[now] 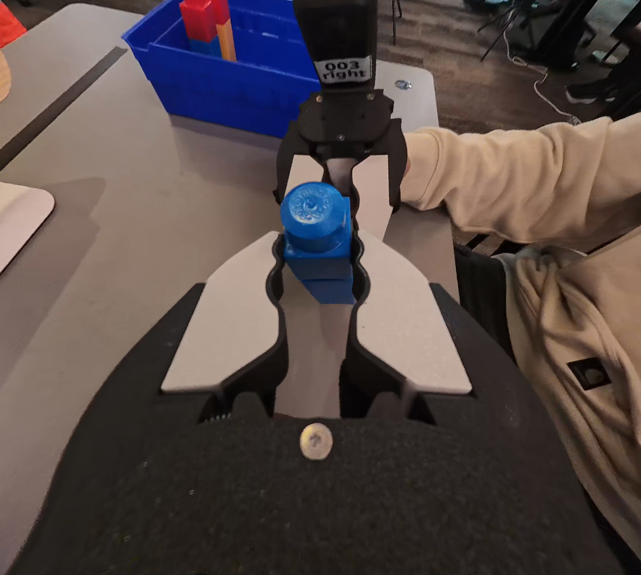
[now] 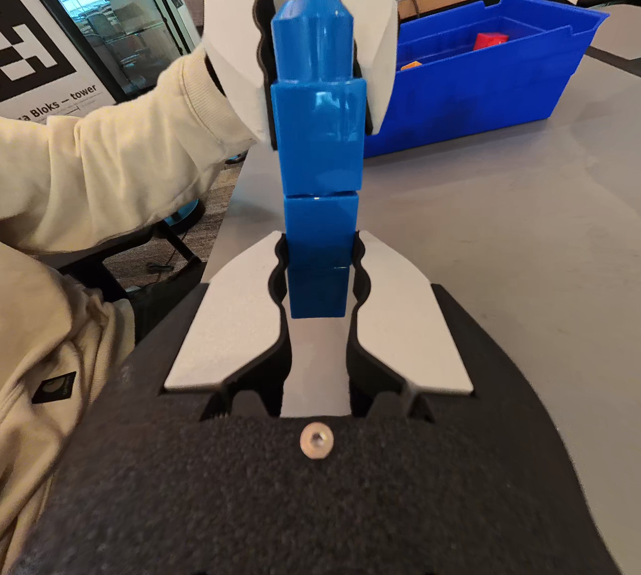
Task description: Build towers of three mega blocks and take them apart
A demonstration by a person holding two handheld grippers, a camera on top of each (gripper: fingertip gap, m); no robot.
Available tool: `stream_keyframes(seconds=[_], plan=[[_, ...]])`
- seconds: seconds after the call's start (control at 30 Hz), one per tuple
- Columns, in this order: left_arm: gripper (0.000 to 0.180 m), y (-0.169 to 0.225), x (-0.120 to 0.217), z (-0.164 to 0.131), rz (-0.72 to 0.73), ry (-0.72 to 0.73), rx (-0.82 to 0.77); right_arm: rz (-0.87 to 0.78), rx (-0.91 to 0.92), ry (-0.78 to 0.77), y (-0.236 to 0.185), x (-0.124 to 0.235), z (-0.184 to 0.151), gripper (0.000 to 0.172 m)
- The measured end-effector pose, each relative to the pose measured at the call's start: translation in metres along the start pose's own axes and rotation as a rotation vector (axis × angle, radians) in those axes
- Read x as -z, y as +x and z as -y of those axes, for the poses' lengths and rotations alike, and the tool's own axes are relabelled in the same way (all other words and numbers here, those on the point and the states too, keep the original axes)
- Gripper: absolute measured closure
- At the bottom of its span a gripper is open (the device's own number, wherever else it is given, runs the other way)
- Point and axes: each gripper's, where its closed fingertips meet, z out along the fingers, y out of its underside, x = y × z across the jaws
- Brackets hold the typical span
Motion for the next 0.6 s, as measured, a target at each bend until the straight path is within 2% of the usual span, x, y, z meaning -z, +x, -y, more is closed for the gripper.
stream_keyframes(seconds=[0.3, 0.47, 0.5, 0.6], plan=[[0.144, 0.002, 0.000, -0.009, -0.035, 0.020, 0.029, 0.009, -0.007, -0.027, -0.001, -0.001, -0.005, 0.137], [0.144, -0.010, 0.009, 0.011, 0.020, 0.212, 0.096, -0.049, -0.063, 0.168, 0.011, 0.009, 0.023, 0.133], [0.144, -0.015, 0.008, 0.013, 0.058, 0.233, 0.098, -0.102, -0.057, 0.188, 0.017, 0.011, 0.026, 0.131], [0.144, -0.032, 0.011, 0.024, 0.180, 0.309, 0.135, -0.307, 0.062, 0.171, 0.032, 0.014, 0.028, 0.103]])
